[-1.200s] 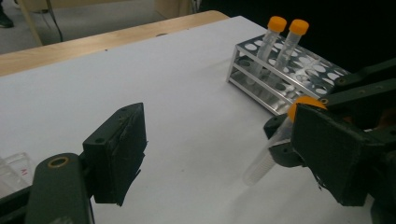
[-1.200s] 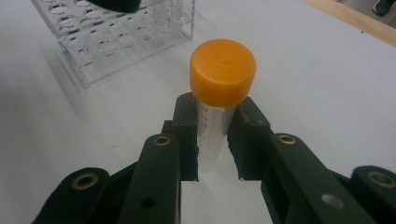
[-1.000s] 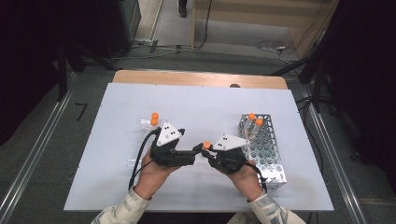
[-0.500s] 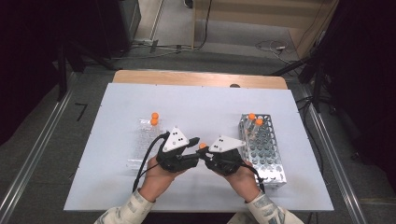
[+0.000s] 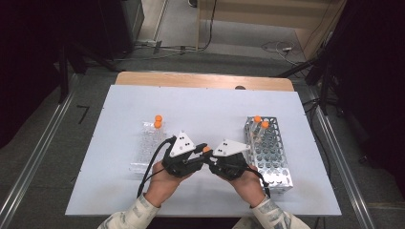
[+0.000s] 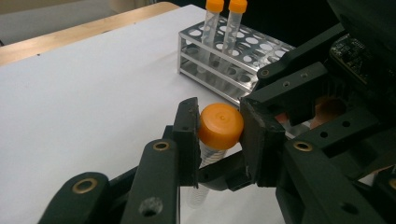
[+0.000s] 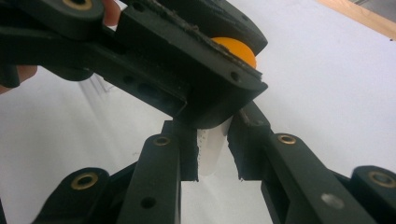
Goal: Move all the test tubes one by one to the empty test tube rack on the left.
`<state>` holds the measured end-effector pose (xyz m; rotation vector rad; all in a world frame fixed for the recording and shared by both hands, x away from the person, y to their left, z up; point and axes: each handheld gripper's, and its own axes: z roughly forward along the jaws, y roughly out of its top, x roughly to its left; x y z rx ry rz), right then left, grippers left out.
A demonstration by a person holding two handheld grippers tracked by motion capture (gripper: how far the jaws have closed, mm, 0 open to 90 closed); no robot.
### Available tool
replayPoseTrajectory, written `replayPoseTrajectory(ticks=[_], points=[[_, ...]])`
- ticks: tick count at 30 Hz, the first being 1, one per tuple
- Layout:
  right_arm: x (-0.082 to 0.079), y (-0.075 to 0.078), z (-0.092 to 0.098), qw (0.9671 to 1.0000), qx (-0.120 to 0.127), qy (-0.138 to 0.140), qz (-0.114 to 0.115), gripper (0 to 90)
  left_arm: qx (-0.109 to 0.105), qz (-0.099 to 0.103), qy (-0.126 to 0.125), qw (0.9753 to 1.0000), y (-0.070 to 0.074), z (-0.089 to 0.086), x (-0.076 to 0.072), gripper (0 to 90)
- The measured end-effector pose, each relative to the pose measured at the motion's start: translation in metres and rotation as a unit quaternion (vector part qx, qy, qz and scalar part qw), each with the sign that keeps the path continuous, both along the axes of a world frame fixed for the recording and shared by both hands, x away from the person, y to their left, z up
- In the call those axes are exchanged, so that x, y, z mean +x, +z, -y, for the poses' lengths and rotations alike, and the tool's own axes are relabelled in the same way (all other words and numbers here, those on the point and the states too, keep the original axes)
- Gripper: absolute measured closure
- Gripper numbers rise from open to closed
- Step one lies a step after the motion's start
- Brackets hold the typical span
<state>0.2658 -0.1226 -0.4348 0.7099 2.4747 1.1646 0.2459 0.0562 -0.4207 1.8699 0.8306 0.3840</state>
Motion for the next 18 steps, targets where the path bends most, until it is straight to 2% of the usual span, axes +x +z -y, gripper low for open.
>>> replayPoseTrajectory(ticks=[3, 4, 7, 10, 18], points=[[0.0, 0.0, 0.0, 1.0, 0.0, 0.0, 0.0, 70.3, 0.0, -0.001, 0.001, 1.0, 0.0, 0.0, 0.0, 69.7], [0.0, 0.0, 0.0, 1.0, 0.003, 0.0, -0.001, 67.7, -0.001, -0.002, 0.0, 1.0, 0.0, -0.001, 0.0, 69.9], [0.0, 0.001, -0.001, 0.9999, 0.004, 0.001, -0.009, 51.6, -0.004, -0.002, 0.004, 1.0, 0.003, -0.004, 0.001, 70.0], [0.0, 0.001, 0.0, 0.9999, 0.01, -0.004, -0.013, 42.4, -0.014, -0.002, 0.017, 0.9997, 0.009, -0.015, 0.003, 70.0], [0.004, 0.006, 0.01, 0.9991, 0.028, -0.025, -0.018, 35.0, -0.04, -0.011, 0.051, 0.9978, 0.025, -0.049, 0.008, 70.0]])
